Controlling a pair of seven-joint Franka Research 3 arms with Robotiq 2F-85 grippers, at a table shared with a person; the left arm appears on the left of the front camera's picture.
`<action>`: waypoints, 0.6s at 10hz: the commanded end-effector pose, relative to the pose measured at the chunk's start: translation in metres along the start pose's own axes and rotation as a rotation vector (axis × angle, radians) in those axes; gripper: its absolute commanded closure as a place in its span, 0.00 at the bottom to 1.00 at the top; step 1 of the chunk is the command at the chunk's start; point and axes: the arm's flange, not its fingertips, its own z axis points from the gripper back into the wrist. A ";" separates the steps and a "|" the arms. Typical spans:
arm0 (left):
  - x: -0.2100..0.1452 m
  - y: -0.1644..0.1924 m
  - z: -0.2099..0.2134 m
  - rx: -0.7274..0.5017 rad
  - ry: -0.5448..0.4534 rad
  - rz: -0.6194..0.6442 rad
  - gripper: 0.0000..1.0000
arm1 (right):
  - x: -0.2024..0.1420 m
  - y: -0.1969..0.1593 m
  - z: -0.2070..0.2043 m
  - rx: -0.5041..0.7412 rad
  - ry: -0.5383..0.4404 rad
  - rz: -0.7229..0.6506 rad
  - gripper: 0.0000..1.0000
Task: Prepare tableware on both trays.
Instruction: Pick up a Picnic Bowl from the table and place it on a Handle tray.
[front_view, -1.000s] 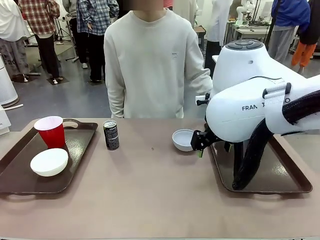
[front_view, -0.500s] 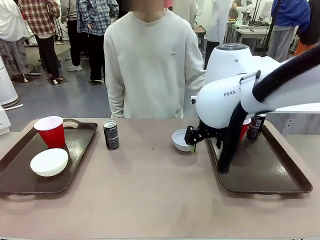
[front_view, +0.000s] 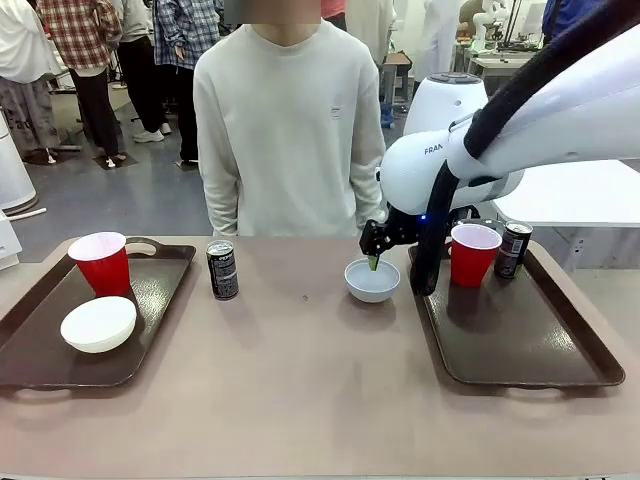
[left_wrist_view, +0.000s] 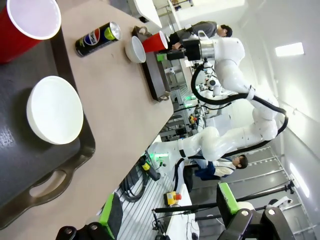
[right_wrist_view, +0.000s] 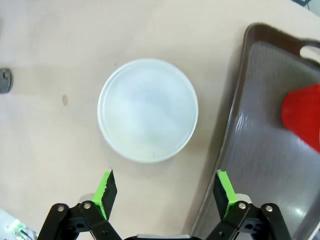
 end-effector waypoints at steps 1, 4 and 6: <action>-0.002 0.000 0.003 -0.007 0.004 -0.024 0.00 | 0.028 -0.014 -0.016 0.050 -0.012 -0.003 0.00; -0.002 0.000 0.003 -0.007 0.004 -0.024 0.00 | 0.046 -0.022 -0.036 0.067 0.012 0.015 0.00; -0.002 0.000 0.003 -0.007 0.004 -0.024 0.00 | 0.052 -0.025 -0.050 0.062 0.050 0.031 0.00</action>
